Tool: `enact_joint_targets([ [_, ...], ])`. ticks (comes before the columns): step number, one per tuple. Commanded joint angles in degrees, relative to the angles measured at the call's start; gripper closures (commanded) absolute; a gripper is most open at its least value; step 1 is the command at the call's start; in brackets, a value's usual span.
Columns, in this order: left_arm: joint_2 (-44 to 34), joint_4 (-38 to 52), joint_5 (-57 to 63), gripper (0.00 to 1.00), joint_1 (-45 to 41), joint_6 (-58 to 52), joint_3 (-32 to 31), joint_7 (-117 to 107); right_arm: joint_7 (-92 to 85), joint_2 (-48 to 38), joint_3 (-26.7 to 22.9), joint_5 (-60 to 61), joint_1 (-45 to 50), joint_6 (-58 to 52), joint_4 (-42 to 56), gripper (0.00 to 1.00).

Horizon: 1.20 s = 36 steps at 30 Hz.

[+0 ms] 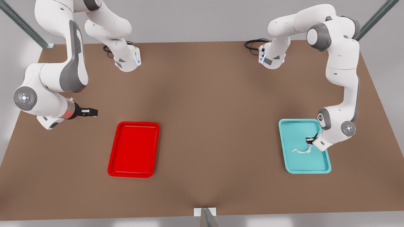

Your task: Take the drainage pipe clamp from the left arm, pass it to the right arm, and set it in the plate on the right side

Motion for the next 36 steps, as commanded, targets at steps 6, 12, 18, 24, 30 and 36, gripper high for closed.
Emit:
enact_joint_targets([
  [6,0.2,0.1,-0.4,0.79,0.0,-0.1,0.0,-0.1,0.0,-0.1,0.0,0.2,0.0,-0.1,0.0,0.00],
  [12,0.2,0.5,-0.4,0.79,0.0,-0.1,0.0,-0.1,0.0,0.0,0.0,0.5,0.3,-0.1,0.1,0.00],
  [18,-0.2,0.8,-0.3,0.79,-0.1,-0.3,0.0,0.1,0.0,0.2,0.0,0.4,0.3,0.0,0.2,0.00],
  [24,-3.6,7.1,-0.4,0.79,-6.7,-9.2,2.7,-0.9,-0.1,0.2,0.0,0.5,0.3,0.0,0.2,0.00],
  [30,-7.8,10.3,-0.8,0.79,-19.1,-11.6,3.5,-13.6,-14.2,13.2,1.0,10.0,6.5,1.4,13.9,0.00],
  [36,-3.4,15.9,-0.8,0.79,-32.4,-11.7,-0.1,-42.6,-64.8,27.4,11.1,20.9,7.0,18.1,20.0,0.00],
])
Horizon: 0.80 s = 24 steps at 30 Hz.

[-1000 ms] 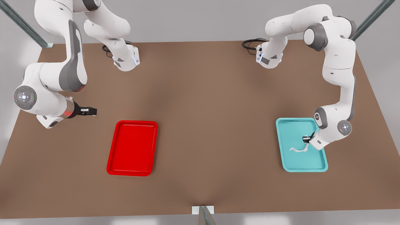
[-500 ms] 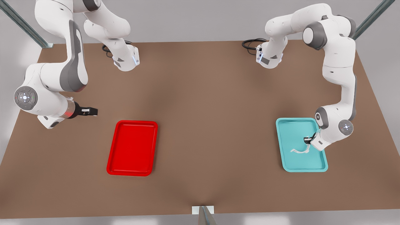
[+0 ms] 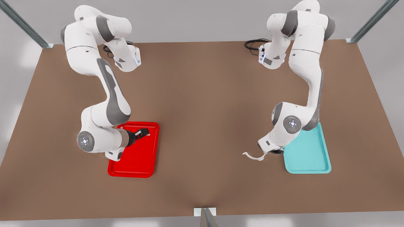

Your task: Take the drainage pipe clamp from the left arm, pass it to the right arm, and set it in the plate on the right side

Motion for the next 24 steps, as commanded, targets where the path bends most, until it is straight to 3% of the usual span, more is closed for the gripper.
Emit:
enact_joint_targets([
  [1,2.9,3.4,-0.4,0.79,-3.5,-1.2,-0.2,-35.2,-51.7,1.3,2.1,3.2,1.4,13.0,0.2,0.00],
  [4,7.2,13.0,-0.4,0.79,-9.0,-8.0,-0.2,-47.0,-62.0,2.6,2.1,3.0,5.6,22.4,-0.2,0.00],
  [10,9.9,18.9,-0.4,0.79,-16.5,-10.3,-0.2,-58.4,-74.6,3.2,6.7,4.6,7.7,38.6,-6.0,0.00],
  [22,12.1,22.4,-1.0,0.79,-18.3,-11.9,-1.9,-59.0,-77.1,3.4,10.0,8.9,6.8,48.1,-9.6,0.00],
  [24,12.1,22.4,-1.0,0.79,-18.1,-12.8,-2.1,-45.7,-77.1,3.6,10.5,8.8,6.7,49.2,-10.5,0.00],
])
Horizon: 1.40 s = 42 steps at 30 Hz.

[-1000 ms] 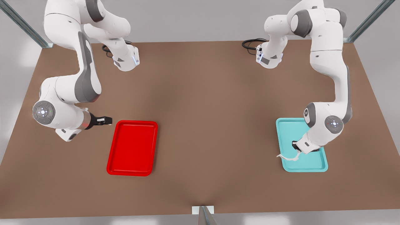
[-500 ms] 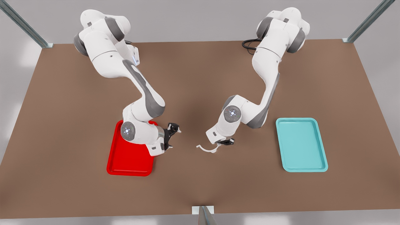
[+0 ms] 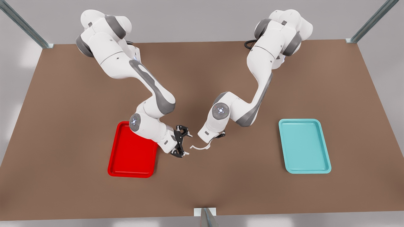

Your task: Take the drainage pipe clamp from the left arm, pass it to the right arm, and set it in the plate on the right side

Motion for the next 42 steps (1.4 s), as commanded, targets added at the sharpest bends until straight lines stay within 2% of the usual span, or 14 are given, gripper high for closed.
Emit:
enact_joint_targets([
  [1,-0.1,0.0,-0.2,0.79,0.0,-1.1,-0.1,-2.5,-22.6,0.3,0.3,0.3,0.1,4.7,-0.5,0.00],
  [38,2.6,3.6,-0.5,0.79,-0.1,0.5,-2.2,2.1,-21.7,6.9,0.2,0.1,1.7,9.7,0.2,0.02],
  [39,2.6,3.6,-0.5,0.79,-0.1,0.5,-2.2,2.1,-21.7,6.9,0.2,0.1,1.8,9.7,0.3,0.05],
  [42,2.6,3.6,-0.5,0.79,-0.1,0.5,-2.2,2.2,-21.7,6.9,0.2,0.1,2.0,9.7,0.4,0.35],
])
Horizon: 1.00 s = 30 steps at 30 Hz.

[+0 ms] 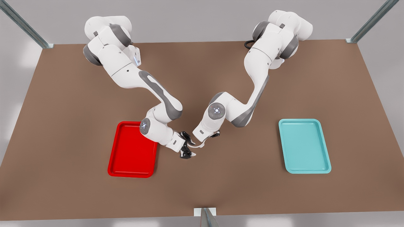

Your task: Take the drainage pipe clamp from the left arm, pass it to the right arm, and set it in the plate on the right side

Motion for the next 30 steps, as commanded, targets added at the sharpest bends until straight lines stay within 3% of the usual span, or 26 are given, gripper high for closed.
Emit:
enact_joint_targets([
  [1,-0.1,0.0,-0.2,0.79,0.0,0.2,0.0,0.5,-1.9,-0.1,0.0,-0.1,0.0,0.3,0.1,0.49],
  [2,-0.1,0.0,-0.2,0.79,0.1,0.2,0.0,0.6,-1.9,-0.1,0.0,-0.1,0.1,0.3,0.1,0.64],
  [4,-0.1,0.0,-0.2,0.74,0.1,0.0,-0.1,0.6,-1.9,-0.1,0.0,-0.2,0.1,0.5,0.1,0.79],
  [5,-0.1,0.0,-1.9,0.16,0.3,0.2,-0.2,-0.2,-1.8,-0.1,0.0,-0.1,0.1,0.5,0.1,0.79],
  [6,-0.4,0.0,-2.1,0.00,0.4,0.2,-0.2,-0.1,-1.8,-0.1,0.0,0.0,0.1,0.5,0.1,0.79],
  [11,-0.6,1.3,-2.3,0.00,1.1,-2.3,-0.2,-0.1,-1.6,-0.1,0.0,0.0,0.0,0.5,0.5,0.79],
  [13,-3.4,2.4,-2.3,0.00,3.4,-10.8,-0.2,0.1,-1.6,-0.2,0.0,0.0,-0.2,0.4,0.5,0.79],
  [16,-12.7,2.4,-3.0,0.00,18.7,-31.3,-0.7,16.2,-3.4,-1.6,-0.2,-0.5,-2.9,-2.8,-0.7,0.79],
  [17,-16.1,2.4,-2.8,0.00,27.6,-37.3,-0.6,28.5,-5.0,-4.5,-0.9,-2.0,-5.0,-5.1,-4.4,0.79],
  [18,-17.6,2.4,2.6,0.00,30.1,-38.5,-0.6,29.7,-4.9,-7.9,-1.0,-8.2,-8.3,-7.1,-8.7,0.79],
  [20,-20.8,1.4,5.5,0.00,30.2,-40.0,-0.8,29.6,-6.2,-11.6,-2.7,-17.0,-14.9,-16.6,-10.7,0.79],
  [21,-34.1,-17.8,8.0,0.00,29.4,-28.1,-0.2,29.5,-9.8,-12.4,-3.0,-17.8,-18.4,-19.3,-10.9,0.79],
  [22,-38.5,-25.0,7.7,0.00,28.8,-25.6,0.6,29.1,-12.8,-13.3,-4.6,-18.6,-20.5,-20.4,-11.2,0.79],
  [24,-38.1,-22.6,7.9,0.00,28.7,-37.4,-0.9,29.4,-17.9,-12.8,-5.2,-18.6,-25.5,-20.7,-12.0,0.79],
  [30,-37.6,-22.6,7.6,0.00,28.8,-38.7,-1.3,28.9,-18.5,-6.1,-4.2,-14.9,-27.9,-17.2,-12.0,0.79],
])
